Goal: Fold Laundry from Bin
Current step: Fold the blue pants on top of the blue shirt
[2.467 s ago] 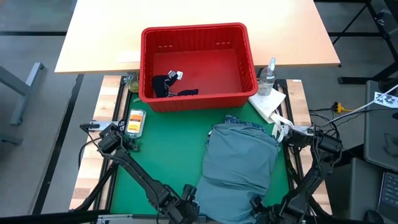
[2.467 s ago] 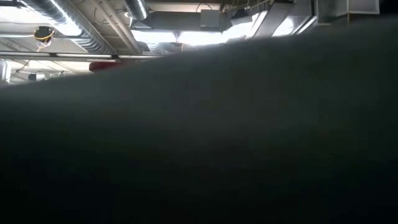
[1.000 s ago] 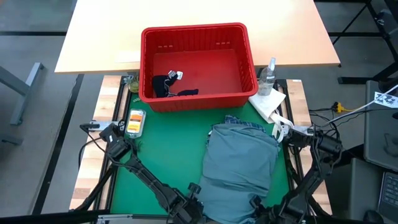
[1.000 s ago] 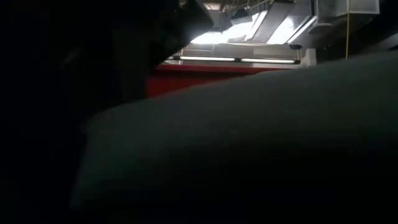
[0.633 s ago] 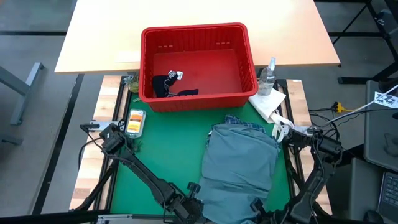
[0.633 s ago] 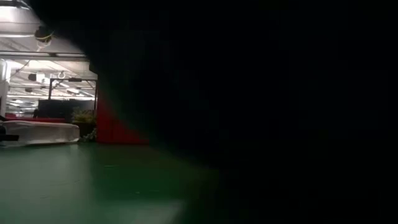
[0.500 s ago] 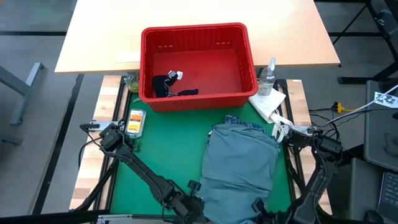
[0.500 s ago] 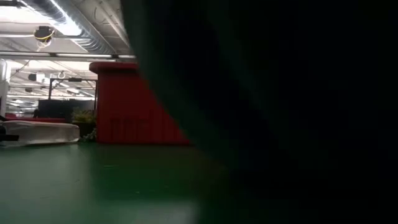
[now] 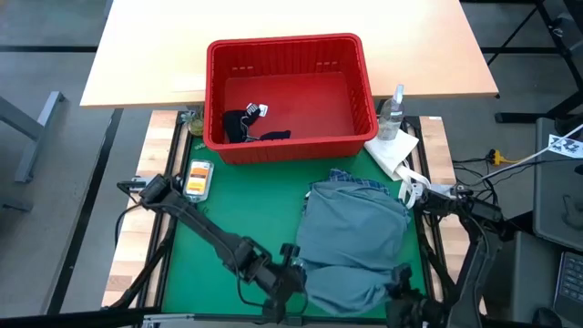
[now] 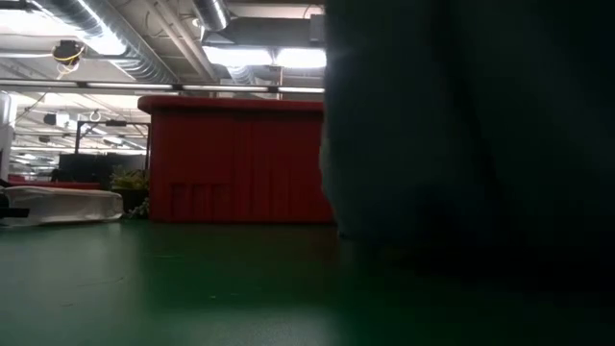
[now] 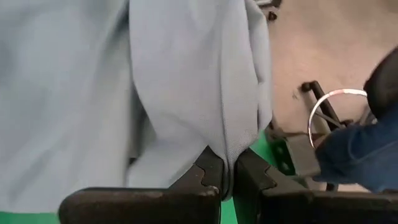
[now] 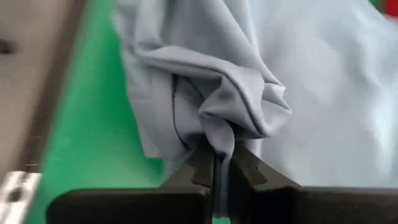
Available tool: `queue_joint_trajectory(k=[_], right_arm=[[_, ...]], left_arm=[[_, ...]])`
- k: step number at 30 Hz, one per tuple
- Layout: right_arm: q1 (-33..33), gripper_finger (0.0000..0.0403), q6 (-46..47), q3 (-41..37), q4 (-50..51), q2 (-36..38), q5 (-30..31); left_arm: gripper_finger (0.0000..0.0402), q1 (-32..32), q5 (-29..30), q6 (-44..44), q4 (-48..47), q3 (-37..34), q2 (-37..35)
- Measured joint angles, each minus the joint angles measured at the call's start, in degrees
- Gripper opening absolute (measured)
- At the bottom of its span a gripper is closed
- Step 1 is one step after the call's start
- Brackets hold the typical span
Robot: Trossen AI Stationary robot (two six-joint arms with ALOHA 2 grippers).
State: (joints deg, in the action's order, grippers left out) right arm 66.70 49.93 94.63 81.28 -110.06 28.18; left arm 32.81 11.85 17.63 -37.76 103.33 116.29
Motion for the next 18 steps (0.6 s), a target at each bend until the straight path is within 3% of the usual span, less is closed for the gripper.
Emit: queue_joint_trajectory(k=[4,9,18], right_arm=[[2.99,0.0017,17.56,0.22,9.32,0.04,2.79],[5.87,0.0017,27.94,-2.05,8.53,1.23,9.37],[5.57,0.0017,38.40,-7.86,8.70,1.81,12.07]], left_arm=[[0.0008,-3.30,0.27,-0.18,-0.23,0.00,-1.04],[0.0008,-7.77,-0.35,-2.05,0.39,0.01,-2.24],[0.0008,-15.32,-2.25,-3.21,-0.35,0.02,-3.57]])
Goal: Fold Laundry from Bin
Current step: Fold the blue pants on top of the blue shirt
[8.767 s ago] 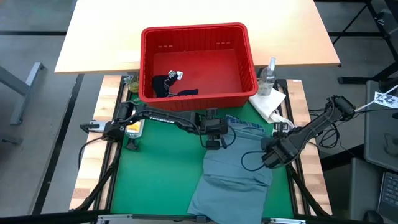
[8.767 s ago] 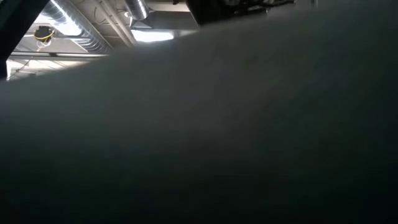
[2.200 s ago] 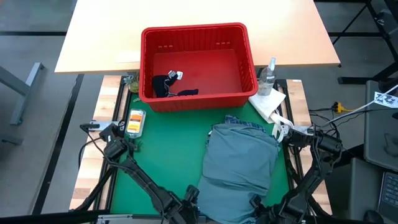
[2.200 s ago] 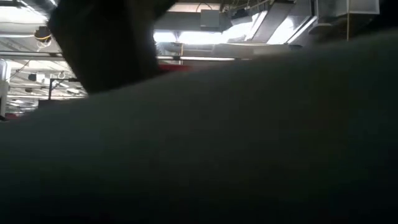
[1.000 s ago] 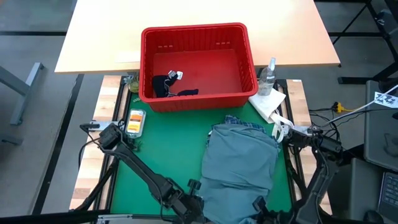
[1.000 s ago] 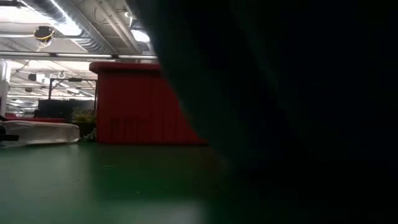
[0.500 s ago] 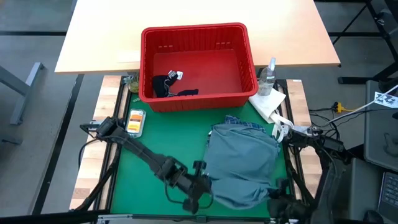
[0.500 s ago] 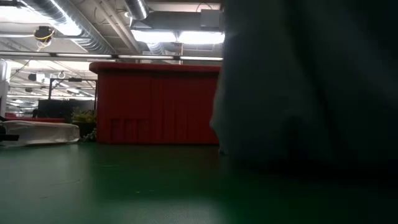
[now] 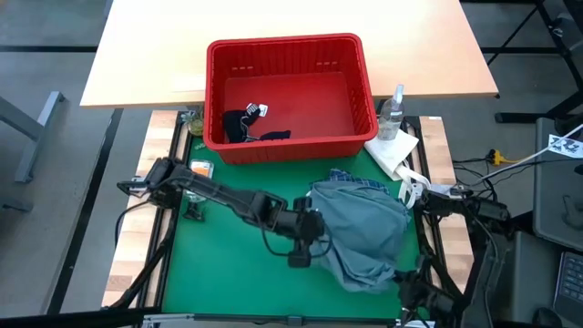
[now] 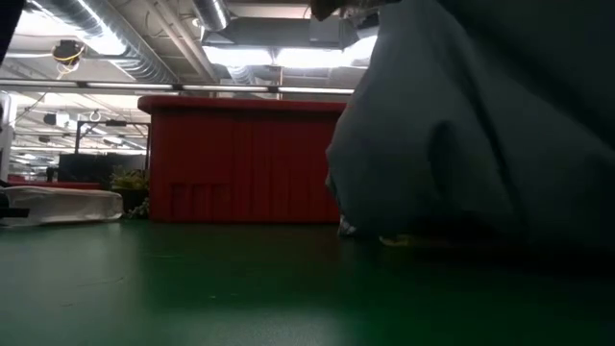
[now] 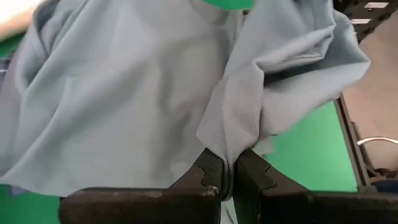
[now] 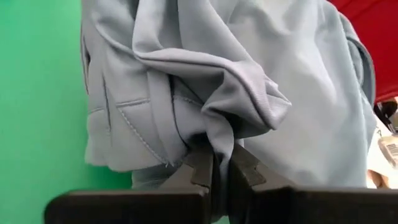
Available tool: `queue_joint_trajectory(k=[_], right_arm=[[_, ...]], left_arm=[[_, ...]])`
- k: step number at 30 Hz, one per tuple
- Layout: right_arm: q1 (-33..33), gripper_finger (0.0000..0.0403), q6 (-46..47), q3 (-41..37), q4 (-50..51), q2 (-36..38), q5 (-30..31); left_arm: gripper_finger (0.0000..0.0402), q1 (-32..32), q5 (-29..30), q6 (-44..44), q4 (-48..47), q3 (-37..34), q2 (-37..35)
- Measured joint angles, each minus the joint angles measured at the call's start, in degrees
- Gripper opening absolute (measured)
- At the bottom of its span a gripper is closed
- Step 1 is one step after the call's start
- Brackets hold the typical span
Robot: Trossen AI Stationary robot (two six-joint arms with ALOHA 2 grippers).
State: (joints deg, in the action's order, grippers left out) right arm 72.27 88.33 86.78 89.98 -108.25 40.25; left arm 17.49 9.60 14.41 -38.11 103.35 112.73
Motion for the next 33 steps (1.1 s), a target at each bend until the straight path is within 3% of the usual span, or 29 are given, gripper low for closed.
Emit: queue_joint_trajectory(k=[7,12,24,33], right_arm=[[0.08,0.0018,-4.85,-2.49,0.02,7.59,0.08],[-0.60,0.0018,-9.34,-8.78,-0.02,16.28,-0.04],[-2.59,0.0019,-8.78,-28.21,-0.06,38.24,-9.85],[-2.57,0.0019,-8.67,-37.34,-0.09,42.17,-12.26]], left_arm=[[0.0008,-3.48,-3.30,-1.59,-0.02,0.00,-0.04],[0.0008,-5.47,-3.40,-3.11,-0.02,0.00,-0.07],[0.0008,-12.90,-3.11,-7.13,-0.40,0.00,-0.03],[0.0009,-16.26,-3.15,-7.10,-4.65,-0.02,0.15]])
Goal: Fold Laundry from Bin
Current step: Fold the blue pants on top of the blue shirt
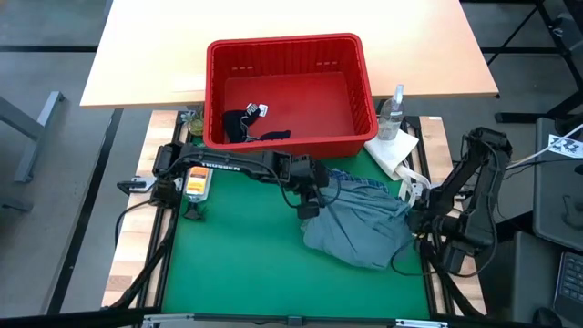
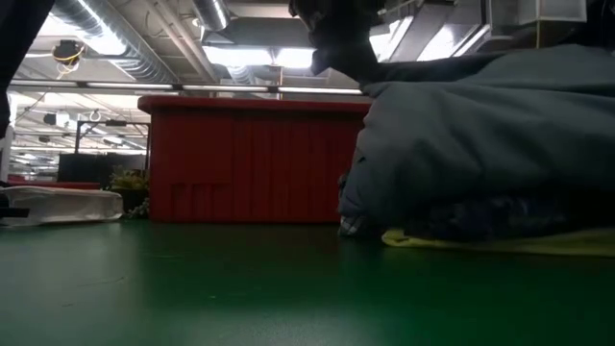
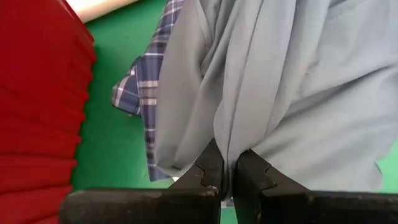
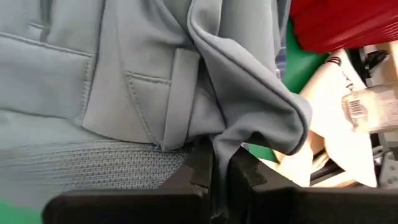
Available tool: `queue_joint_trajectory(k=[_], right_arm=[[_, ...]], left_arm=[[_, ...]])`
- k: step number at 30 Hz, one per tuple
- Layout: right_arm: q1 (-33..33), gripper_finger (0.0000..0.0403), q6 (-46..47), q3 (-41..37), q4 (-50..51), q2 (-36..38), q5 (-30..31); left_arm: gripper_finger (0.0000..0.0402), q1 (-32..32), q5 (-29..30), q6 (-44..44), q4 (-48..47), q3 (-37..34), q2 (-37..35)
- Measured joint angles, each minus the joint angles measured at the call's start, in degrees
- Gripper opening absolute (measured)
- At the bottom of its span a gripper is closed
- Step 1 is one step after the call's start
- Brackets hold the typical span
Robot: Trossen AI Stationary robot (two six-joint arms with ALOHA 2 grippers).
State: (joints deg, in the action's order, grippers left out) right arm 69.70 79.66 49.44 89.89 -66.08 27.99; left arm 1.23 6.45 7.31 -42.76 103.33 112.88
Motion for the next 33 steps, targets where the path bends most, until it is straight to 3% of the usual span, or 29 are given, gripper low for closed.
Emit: queue_joint_trajectory(k=[15,21,28,33], right_arm=[[0.01,0.0019,-0.44,-2.02,0.13,-0.12,0.92],[0.01,0.0022,-0.37,-2.02,0.13,-0.12,0.97],[0.03,0.0098,-0.40,-2.02,0.20,-0.12,-1.16],[0.02,0.0150,-0.83,-2.02,0.18,0.00,-9.21]], left_arm=[[0.0077,-0.01,13.63,0.02,-0.31,0.00,0.09],[0.0111,-0.02,14.62,0.05,-0.28,0.00,0.09],[0.0166,-0.02,14.61,0.00,-0.22,0.00,0.09],[0.0183,0.00,17.42,0.01,-0.01,0.00,0.09]])
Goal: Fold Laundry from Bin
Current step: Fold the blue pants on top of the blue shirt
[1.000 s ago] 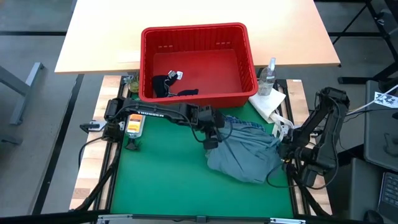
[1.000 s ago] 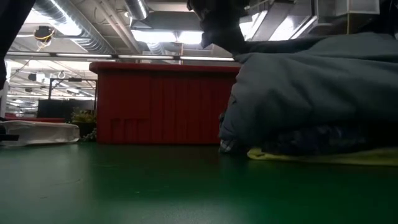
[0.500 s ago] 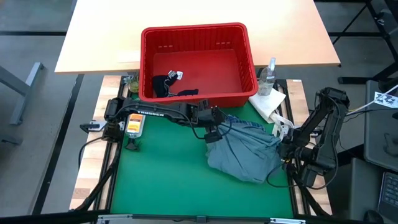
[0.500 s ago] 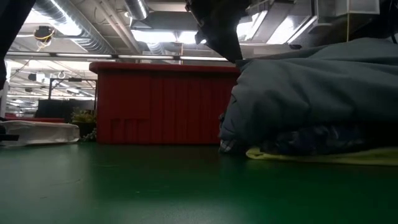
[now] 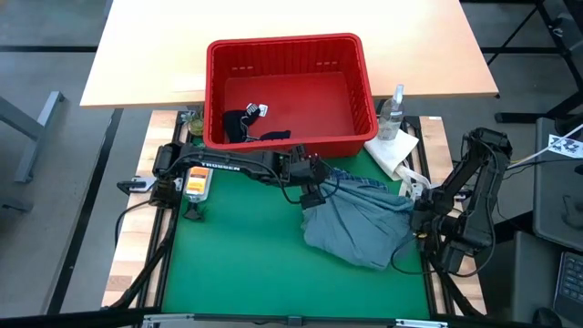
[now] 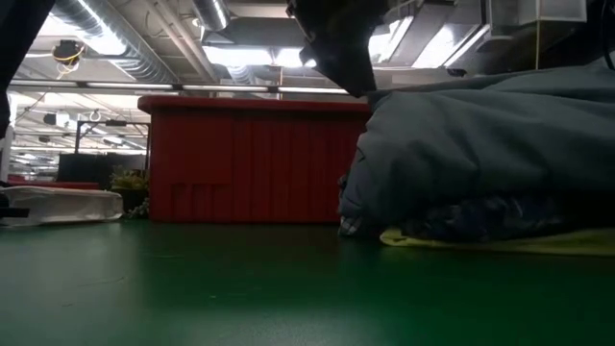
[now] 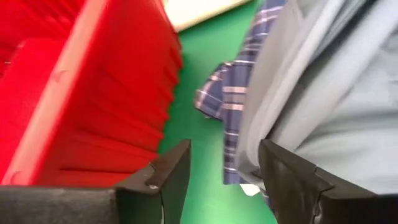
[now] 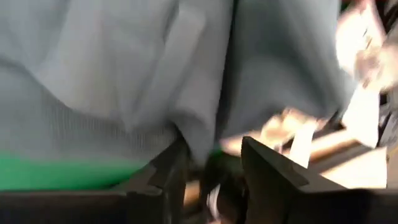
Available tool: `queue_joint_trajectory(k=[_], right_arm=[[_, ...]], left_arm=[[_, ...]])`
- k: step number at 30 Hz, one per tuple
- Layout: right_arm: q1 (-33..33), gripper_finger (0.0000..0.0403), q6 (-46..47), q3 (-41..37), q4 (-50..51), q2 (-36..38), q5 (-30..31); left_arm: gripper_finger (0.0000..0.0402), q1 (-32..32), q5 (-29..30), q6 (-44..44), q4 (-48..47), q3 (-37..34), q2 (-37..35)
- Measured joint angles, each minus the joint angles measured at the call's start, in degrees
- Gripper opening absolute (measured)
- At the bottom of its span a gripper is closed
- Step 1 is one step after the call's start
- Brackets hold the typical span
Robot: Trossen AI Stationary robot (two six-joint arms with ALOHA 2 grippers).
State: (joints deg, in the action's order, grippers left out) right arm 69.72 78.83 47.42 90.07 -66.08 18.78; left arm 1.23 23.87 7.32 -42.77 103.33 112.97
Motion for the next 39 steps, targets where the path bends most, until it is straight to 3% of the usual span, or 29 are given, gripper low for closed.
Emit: queue_joint_trajectory(k=[9,14,17,20,23,29,32,39], right_arm=[[0.01,0.0153,-0.04,0.00,-0.01,0.43,-14.97],[0.01,0.0150,-0.07,1.93,0.01,0.43,-17.06],[0.01,0.0150,-0.09,5.30,-0.01,0.43,-16.18],[0.01,0.0150,-0.15,9.43,-0.16,0.43,-11.13],[0.01,0.0150,-0.81,12.66,-0.51,0.43,-1.03],[0.00,0.0150,-7.37,13.68,-2.02,0.16,18.54],[-0.13,0.0150,-8.31,13.31,-2.04,-0.39,22.47],[-2.88,0.0150,-8.63,12.85,-2.07,-1.52,24.10]], left_arm=[[0.0159,0.00,2.96,-0.34,-0.21,4.27,-0.09],[0.0144,0.00,2.92,-0.45,-0.32,8.10,-0.15],[0.0136,0.18,-0.31,-0.42,-1.36,10.29,-0.18],[0.0127,0.78,-8.63,-0.32,-1.60,10.54,-0.35],[0.0118,2.19,-16.61,0.42,-3.19,10.47,-0.27],[0.0105,6.31,-19.04,1.13,-3.42,7.74,-0.02],[0.0102,8.46,-18.92,1.16,-2.94,6.13,-0.09],[0.0101,12.76,-18.44,1.32,-2.15,1.83,-0.09]])
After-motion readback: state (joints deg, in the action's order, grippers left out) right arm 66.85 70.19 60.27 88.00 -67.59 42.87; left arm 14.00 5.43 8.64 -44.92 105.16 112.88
